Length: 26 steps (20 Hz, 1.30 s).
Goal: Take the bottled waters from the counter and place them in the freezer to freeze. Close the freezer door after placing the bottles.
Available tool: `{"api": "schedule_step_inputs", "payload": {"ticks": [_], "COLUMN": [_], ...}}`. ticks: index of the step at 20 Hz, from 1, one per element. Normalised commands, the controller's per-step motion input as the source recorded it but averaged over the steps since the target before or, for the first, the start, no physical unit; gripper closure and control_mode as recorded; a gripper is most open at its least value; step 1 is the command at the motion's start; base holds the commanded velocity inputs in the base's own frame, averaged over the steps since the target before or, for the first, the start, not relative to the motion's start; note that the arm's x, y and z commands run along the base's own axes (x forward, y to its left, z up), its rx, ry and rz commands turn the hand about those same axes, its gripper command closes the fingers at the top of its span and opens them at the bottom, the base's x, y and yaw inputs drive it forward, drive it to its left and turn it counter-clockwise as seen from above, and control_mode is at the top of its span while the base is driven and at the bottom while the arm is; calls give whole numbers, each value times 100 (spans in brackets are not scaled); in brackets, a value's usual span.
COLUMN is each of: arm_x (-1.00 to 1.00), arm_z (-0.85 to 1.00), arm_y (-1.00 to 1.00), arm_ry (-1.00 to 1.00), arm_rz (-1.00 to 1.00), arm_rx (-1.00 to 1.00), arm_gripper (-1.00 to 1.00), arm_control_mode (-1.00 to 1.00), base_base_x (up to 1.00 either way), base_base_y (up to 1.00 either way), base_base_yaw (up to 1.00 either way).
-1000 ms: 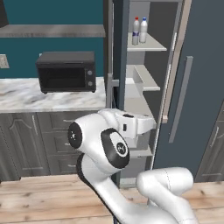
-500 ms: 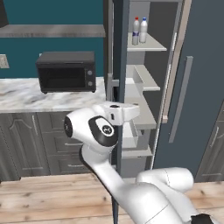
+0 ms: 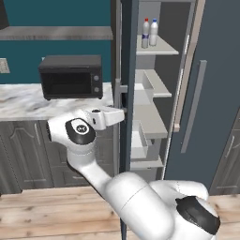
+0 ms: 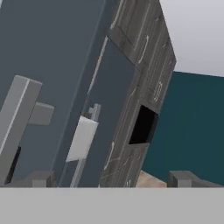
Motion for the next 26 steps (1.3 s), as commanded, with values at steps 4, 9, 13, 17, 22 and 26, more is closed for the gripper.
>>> {"api": "schedule_step_inputs", "payload": {"ticks": [4, 9, 13, 17, 22, 26], "arm_x": [35, 13, 9, 20, 16, 14], "arm_z": [-1, -10, -12, -8, -9, -7], "arm_y": [-13, -22, -34, -34, -28, -32], "arm_ry": [0, 0, 0, 0, 0, 0], "arm_rz": [0, 0, 0, 0, 0, 0], "arm_rx": [-3, -2, -4, -3, -3, -1], "arm_gripper": [-100, -100, -100, -100, -100, -100], "arm_control_mode": [-100, -100, -100, -100, -100, -100], "base_base_x": [0, 0, 0, 0, 0, 0], "base_base_y": [0, 0, 0, 0, 0, 0], "base_base_yaw": [0, 0, 0, 0, 0, 0]}}
